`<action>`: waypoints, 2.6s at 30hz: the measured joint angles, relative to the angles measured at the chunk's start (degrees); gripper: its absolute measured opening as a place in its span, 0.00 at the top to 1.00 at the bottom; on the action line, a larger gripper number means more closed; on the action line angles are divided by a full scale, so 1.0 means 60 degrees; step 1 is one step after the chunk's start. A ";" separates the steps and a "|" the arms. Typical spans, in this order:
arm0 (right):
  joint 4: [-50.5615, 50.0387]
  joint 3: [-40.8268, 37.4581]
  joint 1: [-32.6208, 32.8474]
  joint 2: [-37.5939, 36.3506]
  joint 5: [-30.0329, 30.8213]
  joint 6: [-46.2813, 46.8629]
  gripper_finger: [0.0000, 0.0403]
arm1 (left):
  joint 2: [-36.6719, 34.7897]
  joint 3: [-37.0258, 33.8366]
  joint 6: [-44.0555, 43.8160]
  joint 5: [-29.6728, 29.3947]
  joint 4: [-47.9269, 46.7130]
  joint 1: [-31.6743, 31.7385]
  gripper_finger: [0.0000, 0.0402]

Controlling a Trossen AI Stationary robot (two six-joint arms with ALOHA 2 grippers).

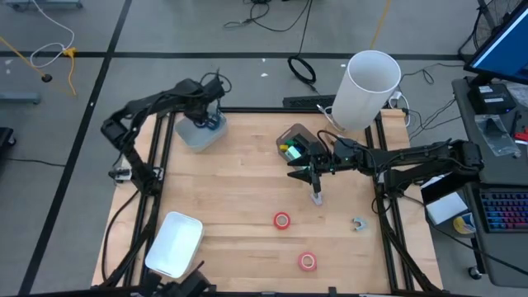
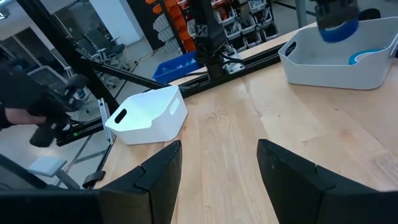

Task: Pick and place Stapler, Stapler remover, tape
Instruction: Put the blue tape into the gray bin, then put the orange tape into the gray bin

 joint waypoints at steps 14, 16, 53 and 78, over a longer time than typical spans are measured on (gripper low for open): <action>-0.0004 0.0000 -0.0007 0.0000 0.0009 0.0000 0.50 | 0.1298 0.0004 0.0171 -0.0383 -0.0732 0.0295 0.89; 0.0000 0.0000 -0.0005 0.0000 0.0008 0.0000 0.50 | 0.1452 0.0000 0.0170 -0.0376 -0.0722 0.0331 0.90; -0.0077 0.0000 -0.0007 0.0000 -0.0098 0.0232 0.50 | -0.2194 0.0047 0.0008 0.1078 0.0617 -0.1596 0.76; -0.0202 0.0007 0.0902 0.0000 -0.2087 0.0026 0.50 | -0.4505 -0.2866 -0.3711 0.0253 0.7913 -0.9347 0.76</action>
